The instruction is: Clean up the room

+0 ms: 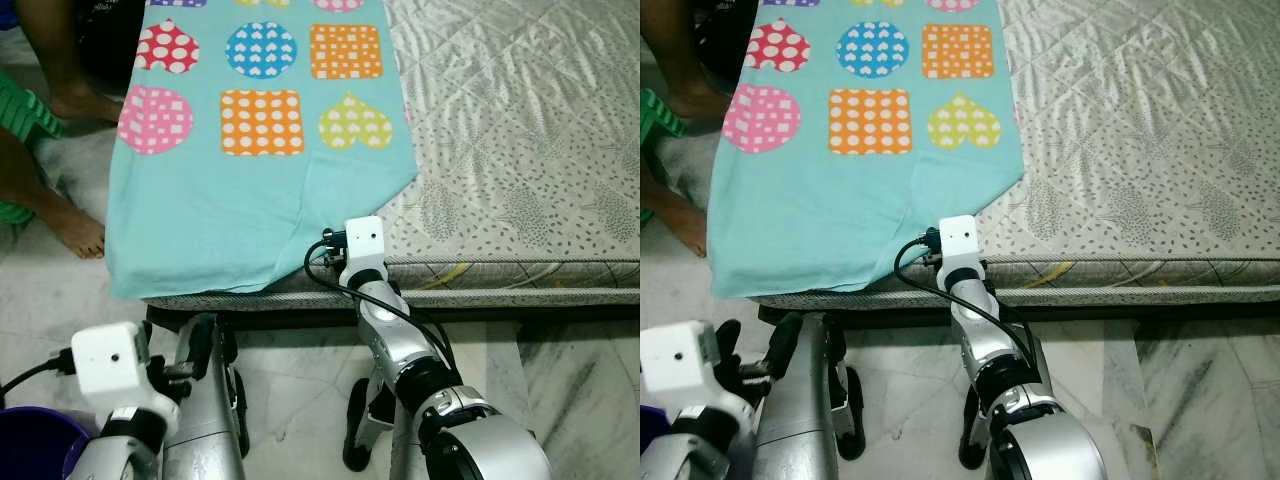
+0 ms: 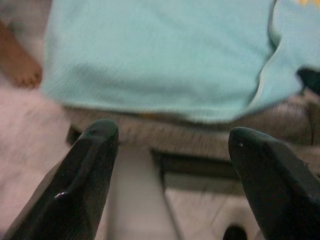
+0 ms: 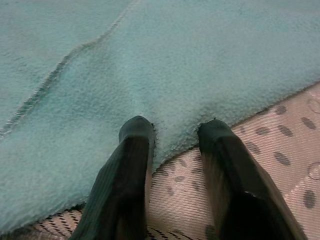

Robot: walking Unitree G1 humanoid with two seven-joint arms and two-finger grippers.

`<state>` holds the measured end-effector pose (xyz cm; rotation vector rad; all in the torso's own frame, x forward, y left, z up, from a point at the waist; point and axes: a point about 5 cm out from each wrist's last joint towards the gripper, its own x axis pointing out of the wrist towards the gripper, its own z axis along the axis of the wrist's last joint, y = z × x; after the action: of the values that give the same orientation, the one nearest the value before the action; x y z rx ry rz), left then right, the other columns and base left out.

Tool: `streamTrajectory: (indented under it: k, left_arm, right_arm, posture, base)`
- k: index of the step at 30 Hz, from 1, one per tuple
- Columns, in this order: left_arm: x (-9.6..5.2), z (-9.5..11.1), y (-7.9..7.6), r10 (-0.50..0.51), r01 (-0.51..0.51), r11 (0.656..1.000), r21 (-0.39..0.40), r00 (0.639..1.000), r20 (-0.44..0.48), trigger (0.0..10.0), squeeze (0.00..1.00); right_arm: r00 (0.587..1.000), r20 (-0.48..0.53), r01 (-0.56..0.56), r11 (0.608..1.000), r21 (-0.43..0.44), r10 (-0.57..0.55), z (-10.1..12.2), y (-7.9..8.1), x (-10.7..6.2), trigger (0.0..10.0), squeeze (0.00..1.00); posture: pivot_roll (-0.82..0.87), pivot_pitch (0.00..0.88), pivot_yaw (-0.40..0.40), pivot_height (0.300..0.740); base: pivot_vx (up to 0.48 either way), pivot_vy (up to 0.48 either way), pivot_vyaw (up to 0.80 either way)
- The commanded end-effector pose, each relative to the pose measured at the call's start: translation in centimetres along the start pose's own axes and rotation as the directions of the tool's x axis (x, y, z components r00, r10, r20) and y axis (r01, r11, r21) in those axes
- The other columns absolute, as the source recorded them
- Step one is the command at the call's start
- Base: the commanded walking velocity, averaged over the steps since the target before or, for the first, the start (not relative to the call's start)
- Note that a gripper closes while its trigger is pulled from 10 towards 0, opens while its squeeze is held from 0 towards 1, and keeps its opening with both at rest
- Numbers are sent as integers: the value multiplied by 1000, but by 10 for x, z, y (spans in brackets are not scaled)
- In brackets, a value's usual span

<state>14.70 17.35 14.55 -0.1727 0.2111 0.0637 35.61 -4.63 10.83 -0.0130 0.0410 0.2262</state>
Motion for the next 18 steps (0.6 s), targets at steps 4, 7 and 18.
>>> streamTrajectory:
  k: [4, 7, 18]
  left_arm:
    - [-30, -8, 22, 70, -68, 997, 31, 994, -80, 10000, 0]
    - [-36, -10, 29, 92, -88, 995, 47, 991, -95, 10000, 0]
    - [-28, -11, 25, 62, -59, 998, 38, 995, -78, 10000, 0]
  right_arm:
    - [1000, -14, 18, 1000, 8, -18, 0, -8, 2, 0, 0]
    - [1000, -9, 19, 1000, 3, -19, 4, -11, 5, 0, 0]
    - [998, 0, 61, 998, 36, -61, 12, -19, 10, 0, 0]
  posture:
    - [224, 370, -75, 541]
    - [234, 371, -82, 541]
    - [227, 355, -83, 541]
  base:
    - [0, 0, 0]
    - [0, 0, 0]
    - [0, 0, 0]
